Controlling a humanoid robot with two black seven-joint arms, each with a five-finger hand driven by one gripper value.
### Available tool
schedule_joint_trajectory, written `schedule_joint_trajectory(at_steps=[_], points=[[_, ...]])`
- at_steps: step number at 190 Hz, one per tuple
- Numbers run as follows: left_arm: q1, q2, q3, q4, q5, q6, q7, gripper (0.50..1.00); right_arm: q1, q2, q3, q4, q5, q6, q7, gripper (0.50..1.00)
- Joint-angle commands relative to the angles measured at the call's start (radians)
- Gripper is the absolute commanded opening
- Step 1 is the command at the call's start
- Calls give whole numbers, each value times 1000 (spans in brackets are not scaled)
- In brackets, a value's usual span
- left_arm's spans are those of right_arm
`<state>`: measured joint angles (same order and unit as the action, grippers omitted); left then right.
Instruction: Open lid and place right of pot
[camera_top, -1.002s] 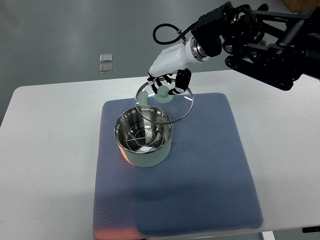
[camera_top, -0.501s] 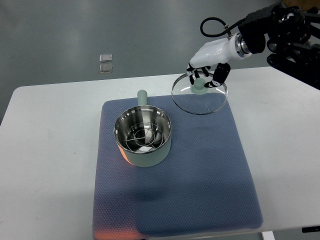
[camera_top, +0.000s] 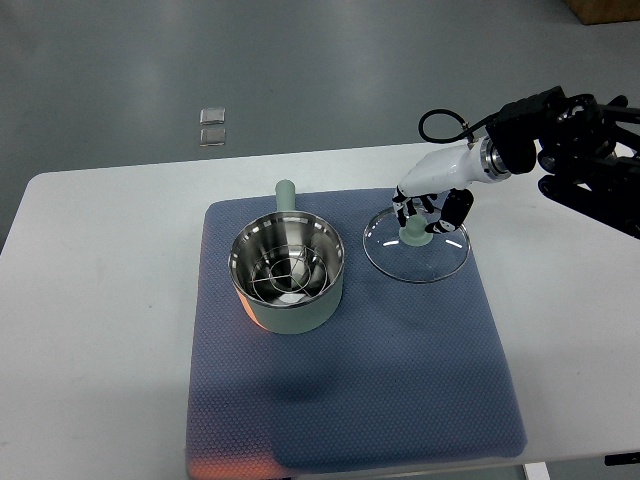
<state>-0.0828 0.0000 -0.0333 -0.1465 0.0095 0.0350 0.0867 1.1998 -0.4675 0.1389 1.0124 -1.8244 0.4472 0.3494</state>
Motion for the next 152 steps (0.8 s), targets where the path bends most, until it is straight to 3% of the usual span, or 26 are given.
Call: schedule_joint_trajectory(at_steps=[1,22,46,57,60,70,71,152], points=[[0,0,0,1,0,0,1,1000,-23,9,-1,-2,-1,-12,-1,500],[0,0,0,1,1,0,2,1000,-28,10,1,-2,-1,-21,-1,500],[0,0,0,1,0,0,2,1000,-28,12,1,0,4,-31,0,754],[0,0,0,1,0,2,2,1000,-26,12,1,0,5,-31,0,834],[0,0,0,1,1,2,2,1000,-25,12,1,2,7,-30,0,880],[0,0,0,1,1,2,2,1000,-25,12,1,2,7,-30,0,881],[0,0,0,1,0,2,2,1000,-20,9,1,3,10,-25,0,927],[0,0,-2,10,0,3,2,1000,30,-54,80,-9,125,-25,0,928]])
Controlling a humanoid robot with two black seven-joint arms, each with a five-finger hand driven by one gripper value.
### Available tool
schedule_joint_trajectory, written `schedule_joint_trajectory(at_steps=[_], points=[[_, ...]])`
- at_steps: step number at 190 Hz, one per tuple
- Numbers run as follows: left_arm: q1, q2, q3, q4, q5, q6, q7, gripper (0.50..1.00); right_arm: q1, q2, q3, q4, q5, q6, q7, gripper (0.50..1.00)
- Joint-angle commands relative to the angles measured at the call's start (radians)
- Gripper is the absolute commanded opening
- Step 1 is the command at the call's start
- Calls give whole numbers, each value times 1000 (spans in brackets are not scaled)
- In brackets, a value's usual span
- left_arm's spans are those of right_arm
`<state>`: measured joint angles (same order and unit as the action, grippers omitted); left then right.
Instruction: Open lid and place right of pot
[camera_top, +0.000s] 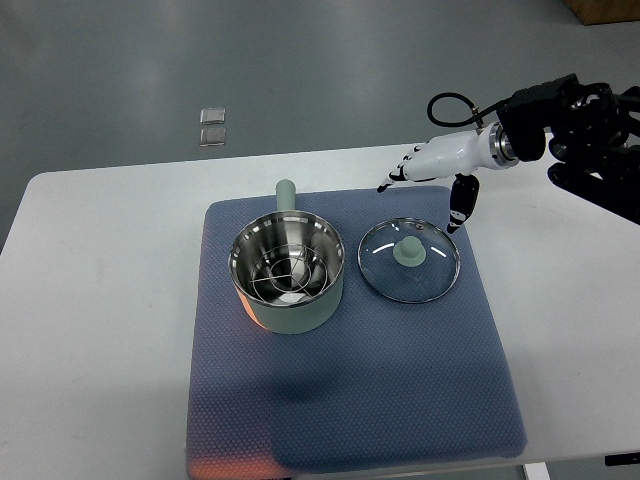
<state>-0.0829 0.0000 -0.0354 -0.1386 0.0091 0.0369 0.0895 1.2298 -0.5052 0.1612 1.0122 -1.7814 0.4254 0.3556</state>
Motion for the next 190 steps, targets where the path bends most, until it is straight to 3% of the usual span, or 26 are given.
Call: schedule_joint_trajectory(at_steps=[1,24,54,64,65,67,81,91,92,98,129,190], points=[[0,0,0,2,0,1,0,1000,0,-18,67,-11,92,-4,-6,928],[0,0,-1,2,0,1,0,1000,-12,-15,178,-58,208,-28,-6,926],[3,0,-3,1,0,1,0,1000,-130,34,328,-130,526,-207,-7,926],[3,0,-3,1,0,1,0,1000,-130,34,328,-130,527,-208,-7,926],[5,0,-3,1,0,1,0,1000,-156,66,354,-136,630,-287,-7,928],[6,0,-3,1,0,1,0,1000,-161,73,359,-136,655,-310,-7,926],[9,0,-3,-1,0,0,0,1000,-202,109,383,-136,806,-444,-9,928],[9,0,-3,-1,0,0,0,1000,-202,109,383,-136,806,-444,-9,928],[9,0,-5,1,0,0,0,1000,-240,129,396,-135,909,-517,-15,928],[11,0,-5,1,0,0,1,1000,-259,139,403,-132,967,-546,-15,928],[11,0,-5,2,0,3,1,1000,-343,201,492,-133,1191,-570,-23,928],[12,0,-3,4,0,11,1,1000,-526,313,589,-150,1225,-553,-32,928]])
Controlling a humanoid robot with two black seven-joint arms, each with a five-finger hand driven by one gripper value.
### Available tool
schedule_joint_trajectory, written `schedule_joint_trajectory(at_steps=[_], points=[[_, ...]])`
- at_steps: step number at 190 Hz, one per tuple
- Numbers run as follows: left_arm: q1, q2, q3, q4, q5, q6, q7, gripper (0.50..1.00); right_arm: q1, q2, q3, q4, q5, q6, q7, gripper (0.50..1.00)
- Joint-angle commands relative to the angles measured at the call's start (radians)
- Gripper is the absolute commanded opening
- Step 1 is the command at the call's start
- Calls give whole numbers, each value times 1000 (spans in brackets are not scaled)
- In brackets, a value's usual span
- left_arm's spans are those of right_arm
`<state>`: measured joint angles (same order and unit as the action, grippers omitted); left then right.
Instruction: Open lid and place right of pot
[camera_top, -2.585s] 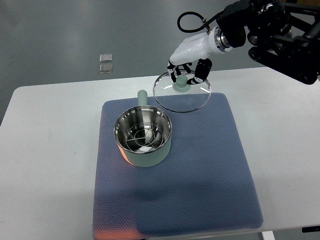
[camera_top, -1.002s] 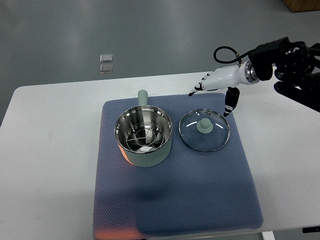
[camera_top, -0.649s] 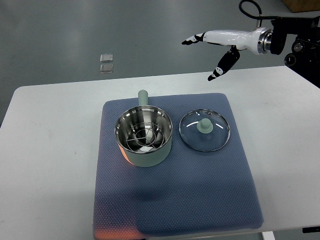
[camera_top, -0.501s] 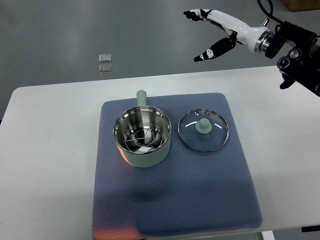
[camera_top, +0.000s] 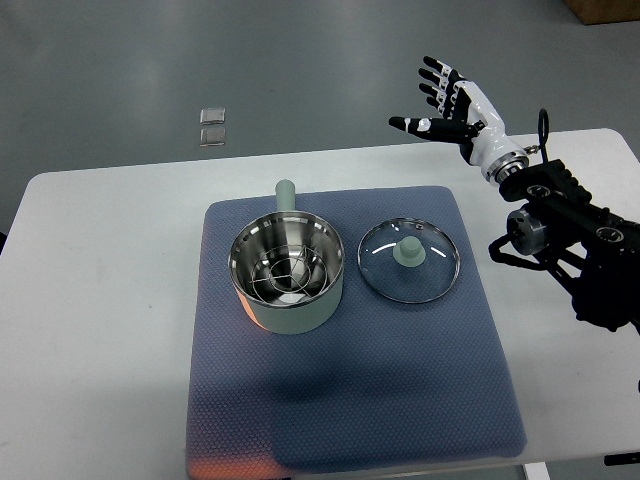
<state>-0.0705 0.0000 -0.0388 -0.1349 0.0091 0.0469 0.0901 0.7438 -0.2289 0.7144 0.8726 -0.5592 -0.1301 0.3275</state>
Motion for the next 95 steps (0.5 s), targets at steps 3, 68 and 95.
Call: schedule_joint_trajectory(at_steps=[3,68,95], points=[[0,0,0,0,0,1,0,1000,-43,42,40,-14,4,3,-4,928],[-2,0,0,1,-1,2,0,1000,-93,105,94,-53,4,-11,-24,930],[-5,0,0,1,-1,1,0,1000,-90,105,94,-53,4,-11,-22,930]])
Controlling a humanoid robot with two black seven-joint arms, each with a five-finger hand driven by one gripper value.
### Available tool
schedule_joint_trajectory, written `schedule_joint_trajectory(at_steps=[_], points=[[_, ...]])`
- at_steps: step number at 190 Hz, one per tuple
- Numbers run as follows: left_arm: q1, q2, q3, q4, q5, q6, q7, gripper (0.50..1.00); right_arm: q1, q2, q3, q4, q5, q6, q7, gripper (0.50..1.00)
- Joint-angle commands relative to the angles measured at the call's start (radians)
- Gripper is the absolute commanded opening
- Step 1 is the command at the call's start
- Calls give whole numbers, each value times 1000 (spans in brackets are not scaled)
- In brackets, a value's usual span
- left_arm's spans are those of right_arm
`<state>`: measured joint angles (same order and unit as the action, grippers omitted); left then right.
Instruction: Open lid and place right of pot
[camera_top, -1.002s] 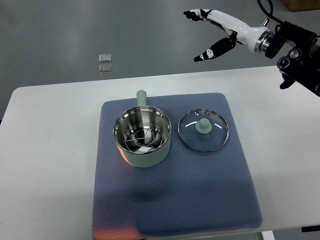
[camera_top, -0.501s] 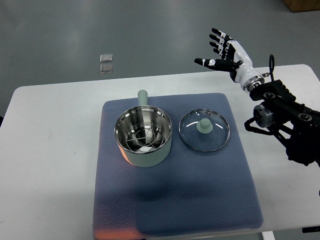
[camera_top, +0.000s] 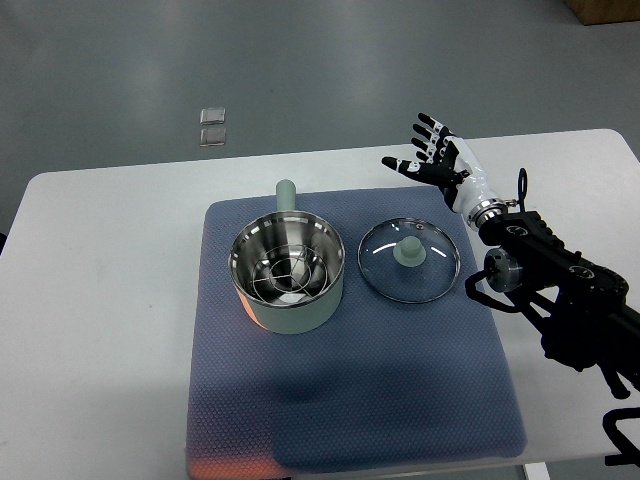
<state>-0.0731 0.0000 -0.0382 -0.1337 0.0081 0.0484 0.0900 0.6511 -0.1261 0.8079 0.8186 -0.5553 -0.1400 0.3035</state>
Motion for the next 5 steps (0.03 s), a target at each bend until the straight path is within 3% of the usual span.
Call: schedule_joint_trajectory(at_steps=[1,5], points=[[-2,0,0,0,0,1,-1,1000,2,2,1,1,0,-1,2,930],[-2,0,0,0,0,-1,0,1000,4,2,1,1,0,-1,2,930]])
